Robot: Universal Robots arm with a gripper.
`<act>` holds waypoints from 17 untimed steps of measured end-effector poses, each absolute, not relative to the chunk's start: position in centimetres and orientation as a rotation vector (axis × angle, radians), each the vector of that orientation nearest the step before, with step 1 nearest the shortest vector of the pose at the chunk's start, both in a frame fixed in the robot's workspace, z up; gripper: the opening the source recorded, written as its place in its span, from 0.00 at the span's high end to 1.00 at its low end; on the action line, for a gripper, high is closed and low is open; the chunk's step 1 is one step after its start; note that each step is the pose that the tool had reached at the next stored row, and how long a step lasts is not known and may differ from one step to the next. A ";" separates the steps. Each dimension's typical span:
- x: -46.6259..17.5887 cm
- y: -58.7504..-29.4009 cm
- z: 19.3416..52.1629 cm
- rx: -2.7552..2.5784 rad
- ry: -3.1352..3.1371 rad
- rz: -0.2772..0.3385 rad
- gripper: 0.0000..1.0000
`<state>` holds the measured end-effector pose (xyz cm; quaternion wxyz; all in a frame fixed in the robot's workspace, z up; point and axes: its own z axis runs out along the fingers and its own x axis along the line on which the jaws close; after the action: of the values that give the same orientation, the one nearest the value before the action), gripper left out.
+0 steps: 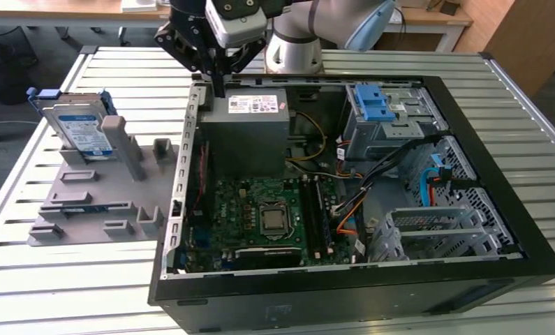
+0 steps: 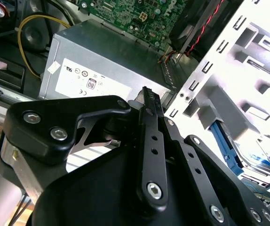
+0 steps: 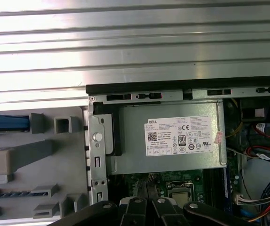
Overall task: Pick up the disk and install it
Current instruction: 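Reach for the disk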
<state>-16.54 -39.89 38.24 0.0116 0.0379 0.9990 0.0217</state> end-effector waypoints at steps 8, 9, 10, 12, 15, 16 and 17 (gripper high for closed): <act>-16.8 -39.9 38.2 0.118 3.115 0.068 0.89; -16.9 -39.9 38.2 0.118 3.115 0.068 0.89; -16.9 -39.9 38.2 0.118 3.116 0.067 0.89; -16.9 -39.9 38.1 0.118 3.116 0.067 0.89; -17.0 -39.9 38.1 0.119 3.116 0.068 0.89; -17.0 -39.9 38.1 0.118 3.117 0.067 0.89; -17.1 -39.9 38.0 0.118 3.117 0.067 0.89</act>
<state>-17.06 -39.89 38.05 0.0110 0.0379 0.9990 0.0216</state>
